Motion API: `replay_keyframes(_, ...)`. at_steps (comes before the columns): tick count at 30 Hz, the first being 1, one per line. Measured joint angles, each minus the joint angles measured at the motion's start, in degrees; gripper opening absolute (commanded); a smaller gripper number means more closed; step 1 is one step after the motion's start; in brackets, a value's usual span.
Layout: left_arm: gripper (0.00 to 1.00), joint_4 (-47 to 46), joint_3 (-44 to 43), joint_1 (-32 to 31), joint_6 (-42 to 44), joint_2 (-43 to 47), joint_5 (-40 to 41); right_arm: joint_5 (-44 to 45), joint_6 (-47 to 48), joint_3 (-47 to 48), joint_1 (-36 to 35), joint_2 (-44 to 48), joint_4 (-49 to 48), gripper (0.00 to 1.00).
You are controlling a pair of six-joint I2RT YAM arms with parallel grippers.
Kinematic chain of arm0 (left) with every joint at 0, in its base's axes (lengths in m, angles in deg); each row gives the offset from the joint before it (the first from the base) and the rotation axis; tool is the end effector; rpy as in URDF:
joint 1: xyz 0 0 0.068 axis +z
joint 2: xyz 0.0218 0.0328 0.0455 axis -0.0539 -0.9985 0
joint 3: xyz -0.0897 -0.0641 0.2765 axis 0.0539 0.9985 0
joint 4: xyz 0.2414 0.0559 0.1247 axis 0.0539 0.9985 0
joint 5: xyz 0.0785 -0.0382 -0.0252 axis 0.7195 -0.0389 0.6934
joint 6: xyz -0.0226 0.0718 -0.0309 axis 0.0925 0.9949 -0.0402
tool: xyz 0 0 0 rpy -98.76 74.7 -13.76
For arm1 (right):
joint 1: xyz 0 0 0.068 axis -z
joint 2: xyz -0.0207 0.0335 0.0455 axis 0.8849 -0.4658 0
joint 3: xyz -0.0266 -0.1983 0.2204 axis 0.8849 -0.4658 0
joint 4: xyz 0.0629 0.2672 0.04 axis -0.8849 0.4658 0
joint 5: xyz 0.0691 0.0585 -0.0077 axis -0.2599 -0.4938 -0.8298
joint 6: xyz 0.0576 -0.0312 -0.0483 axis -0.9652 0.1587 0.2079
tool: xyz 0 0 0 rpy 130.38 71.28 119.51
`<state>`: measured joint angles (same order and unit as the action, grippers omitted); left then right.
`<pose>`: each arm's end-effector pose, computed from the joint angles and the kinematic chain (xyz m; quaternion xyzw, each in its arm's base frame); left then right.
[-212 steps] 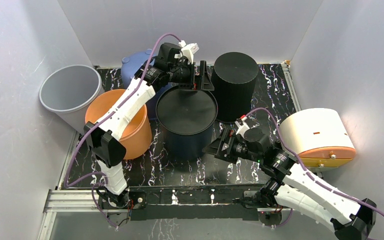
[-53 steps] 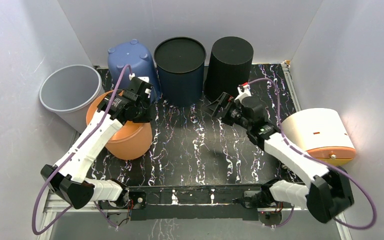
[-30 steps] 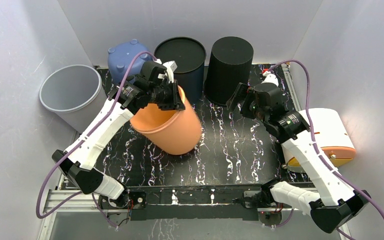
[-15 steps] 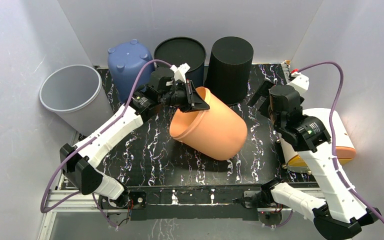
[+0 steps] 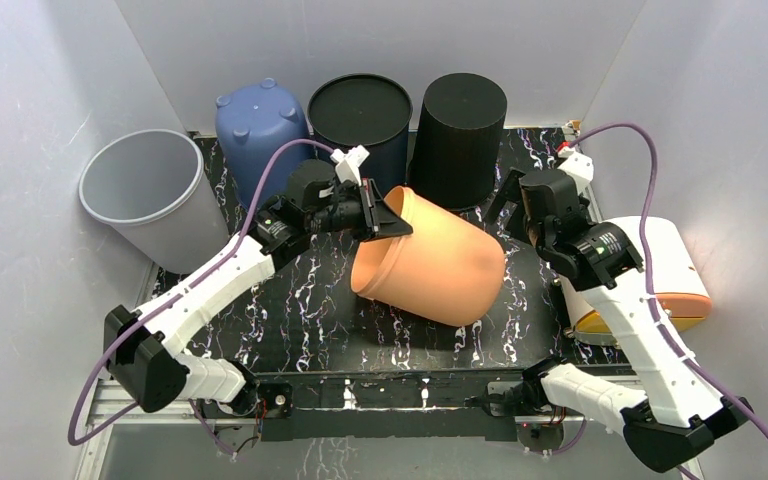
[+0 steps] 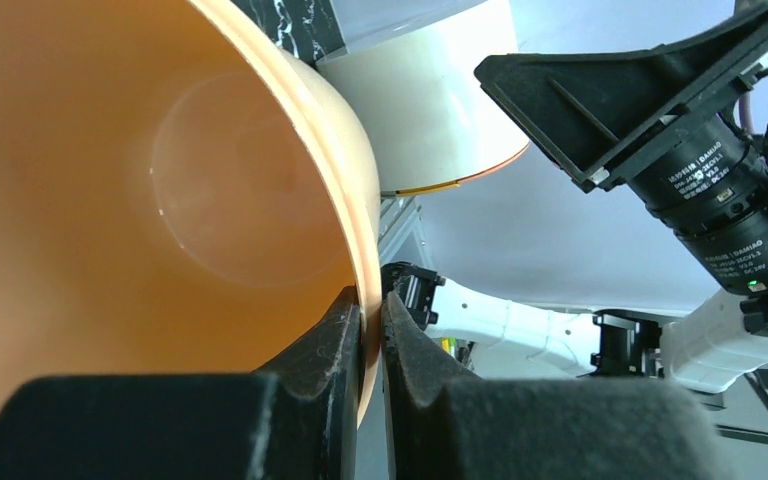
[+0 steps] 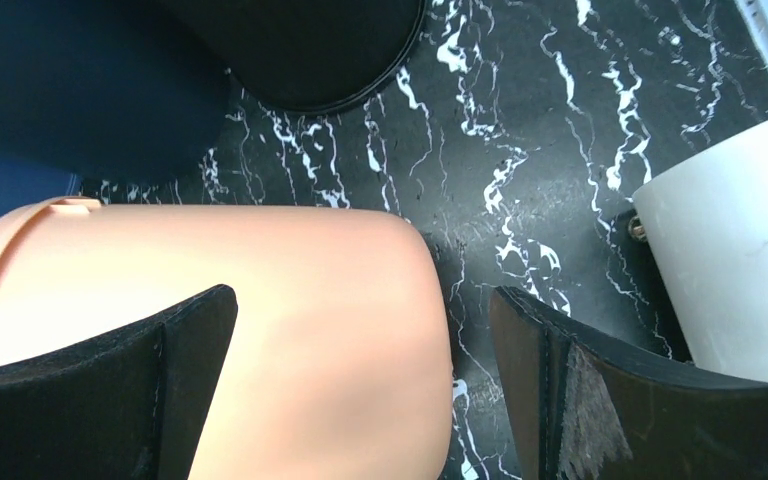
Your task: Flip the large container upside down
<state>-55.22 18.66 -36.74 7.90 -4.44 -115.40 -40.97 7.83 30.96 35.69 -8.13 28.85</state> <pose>0.2512 -0.2535 0.3843 0.0616 0.7761 -0.5670 0.2690 0.1928 0.0603 0.4104 0.1913 0.8655 0.0422 0.4611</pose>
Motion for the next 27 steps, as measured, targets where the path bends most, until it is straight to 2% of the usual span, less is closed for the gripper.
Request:
replay_keyframes(1, 0.0, 0.5, 0.7, 0.0, 0.6, 0.9, 0.5, -0.7, -0.1, -0.5, 0.0, 0.0, 0.2, 0.98)
replay_keyframes(4, 0.13, 1.7, 1.9, 0.0, 2.1, 2.5, 1.5, -2.6, -0.4, -1.9, 0.0, 0.0, 0.1, 0.98)
replay_keyframes(10, 0.3, 6.1, 4.9, 0.0, 5.8, 3.8, 4.4, -7.4, -1.0, -5.7, 0.0, 0.1, -0.5, 0.98)
replay_keyframes(18, 0.34, 12.5, 7.1, -0.1, 9.5, 2.6, 7.3, -12.1, -2.0, -10.8, 0.0, 0.3, -1.4, 0.98)
replay_keyframes(27, 0.47, 18.3, 5.4, 0.0, 13.1, 2.3, 10.0, -12.1, -0.1, -10.8, 0.0, 0.3, -1.4, 0.98)
